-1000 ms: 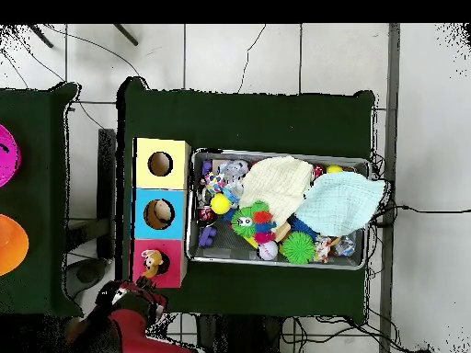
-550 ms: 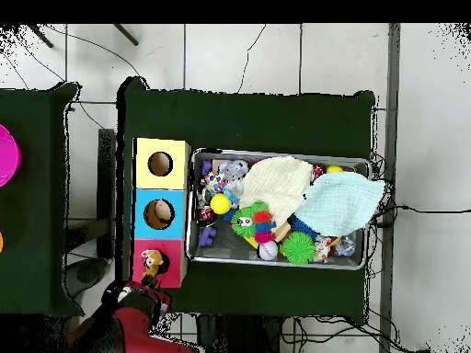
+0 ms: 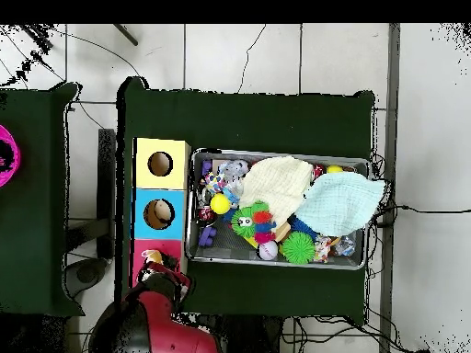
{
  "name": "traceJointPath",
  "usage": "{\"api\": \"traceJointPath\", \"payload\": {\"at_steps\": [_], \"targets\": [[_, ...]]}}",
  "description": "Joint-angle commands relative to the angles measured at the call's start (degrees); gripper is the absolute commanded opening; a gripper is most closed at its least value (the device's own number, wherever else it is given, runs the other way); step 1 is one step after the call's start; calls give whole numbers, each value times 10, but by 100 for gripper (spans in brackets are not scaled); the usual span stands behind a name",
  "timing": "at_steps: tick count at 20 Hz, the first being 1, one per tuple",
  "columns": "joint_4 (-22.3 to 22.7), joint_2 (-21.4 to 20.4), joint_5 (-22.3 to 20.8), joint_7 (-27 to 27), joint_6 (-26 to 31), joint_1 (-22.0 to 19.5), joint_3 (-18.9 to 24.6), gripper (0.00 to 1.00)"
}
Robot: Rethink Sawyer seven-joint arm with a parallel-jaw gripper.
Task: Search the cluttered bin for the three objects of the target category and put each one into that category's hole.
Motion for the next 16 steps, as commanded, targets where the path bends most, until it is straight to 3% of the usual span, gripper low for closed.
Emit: {"api": "traceJointPath", "payload": {"at_steps": [1, 5, 16], "targets": [[34, 54, -42, 125, -52, -52, 114, 0], [33, 60, -40, 146, -66, -57, 142, 0], [1, 31, 20, 138, 5, 14, 95, 0]]}}
